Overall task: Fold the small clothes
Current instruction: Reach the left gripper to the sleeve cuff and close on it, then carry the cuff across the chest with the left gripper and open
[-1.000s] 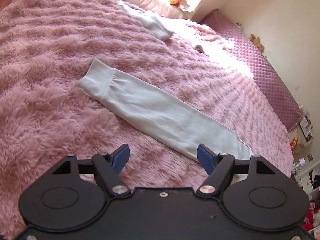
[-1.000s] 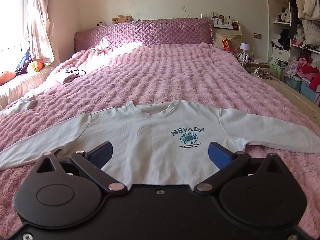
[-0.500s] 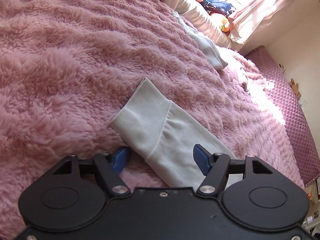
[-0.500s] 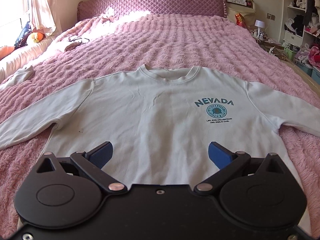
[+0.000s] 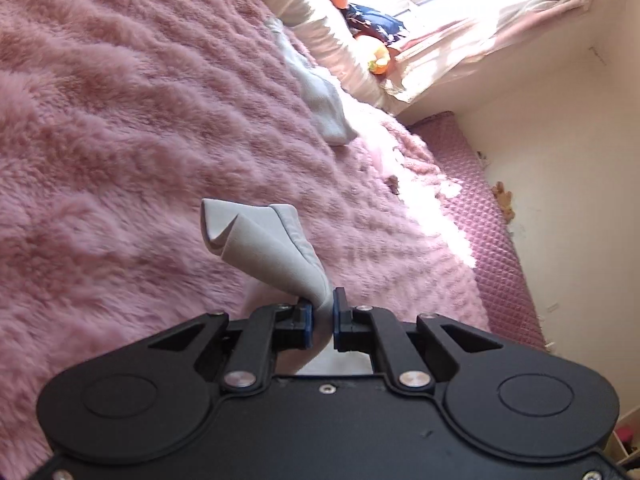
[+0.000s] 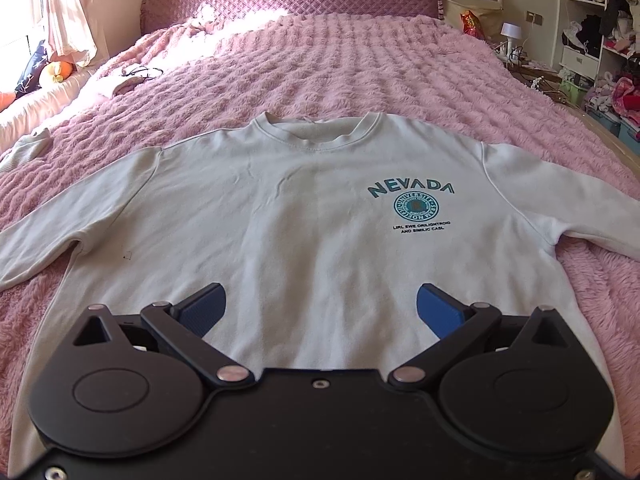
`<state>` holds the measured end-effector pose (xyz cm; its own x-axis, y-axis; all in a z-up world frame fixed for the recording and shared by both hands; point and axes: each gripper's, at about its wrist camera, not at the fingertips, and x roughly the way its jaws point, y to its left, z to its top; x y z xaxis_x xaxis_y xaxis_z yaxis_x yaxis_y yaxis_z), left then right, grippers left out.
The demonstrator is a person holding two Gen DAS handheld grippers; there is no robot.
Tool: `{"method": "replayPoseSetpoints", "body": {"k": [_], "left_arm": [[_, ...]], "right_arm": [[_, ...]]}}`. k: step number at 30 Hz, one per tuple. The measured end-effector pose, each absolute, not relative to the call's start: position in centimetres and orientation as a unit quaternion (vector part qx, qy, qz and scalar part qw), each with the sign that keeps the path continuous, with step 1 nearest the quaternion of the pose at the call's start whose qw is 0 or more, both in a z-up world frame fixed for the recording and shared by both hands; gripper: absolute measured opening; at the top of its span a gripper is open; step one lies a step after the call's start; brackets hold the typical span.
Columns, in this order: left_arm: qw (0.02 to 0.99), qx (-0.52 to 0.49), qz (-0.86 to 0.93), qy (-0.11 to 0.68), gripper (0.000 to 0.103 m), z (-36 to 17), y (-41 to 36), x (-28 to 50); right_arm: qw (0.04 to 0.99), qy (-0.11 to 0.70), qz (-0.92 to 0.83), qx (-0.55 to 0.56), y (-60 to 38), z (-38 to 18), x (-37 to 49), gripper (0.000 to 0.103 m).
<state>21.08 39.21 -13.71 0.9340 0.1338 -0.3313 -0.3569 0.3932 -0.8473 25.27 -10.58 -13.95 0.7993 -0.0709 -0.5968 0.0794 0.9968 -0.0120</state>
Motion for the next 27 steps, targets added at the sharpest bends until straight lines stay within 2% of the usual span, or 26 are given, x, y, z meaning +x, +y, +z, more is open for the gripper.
{"method": "replayPoseSetpoints", "body": {"k": [4, 11, 15, 19, 21, 22, 24, 27], "left_arm": [[0.848, -0.520, 0.032, 0.094, 0.006, -10.0, 33.4, 24.4], [0.814, -0.547, -0.157, 0.117, 0.006, -6.8, 19.3, 30.7], [0.789, -0.546, -0.239, 0.146, 0.006, -6.5, 10.8, 33.1], [0.775, -0.530, -0.277, 0.205, 0.008, -9.5, 3.3, 34.0], [0.772, -0.508, -0.279, 0.261, 0.024, -12.0, 0.7, 34.5], [0.771, -0.496, -0.274, 0.291, 0.043, -13.2, -0.4, 34.5], [0.768, -0.488, -0.249, 0.331, 0.042, -15.0, -0.4, 34.4], [0.786, -0.475, -0.235, 0.318, 0.044, -15.7, 2.1, 33.0]], "right_arm": [[0.948, 0.313, -0.047, 0.017, -12.0, -13.7, 24.9, 0.103], [0.950, 0.300, -0.065, 0.053, -16.2, -12.6, 23.4, 0.103], [0.951, 0.292, -0.079, 0.059, -18.5, -12.2, 22.8, 0.103], [0.950, 0.290, -0.093, 0.065, -20.8, -12.7, 22.2, 0.103], [0.949, 0.290, -0.095, 0.078, -21.8, -13.0, 22.1, 0.103], [0.948, 0.290, -0.094, 0.085, -22.4, -13.3, 22.1, 0.103], [0.948, 0.291, -0.091, 0.091, -23.2, -13.6, 22.3, 0.103], [0.949, 0.290, -0.064, 0.108, -24.2, -14.0, 23.1, 0.100]]}}
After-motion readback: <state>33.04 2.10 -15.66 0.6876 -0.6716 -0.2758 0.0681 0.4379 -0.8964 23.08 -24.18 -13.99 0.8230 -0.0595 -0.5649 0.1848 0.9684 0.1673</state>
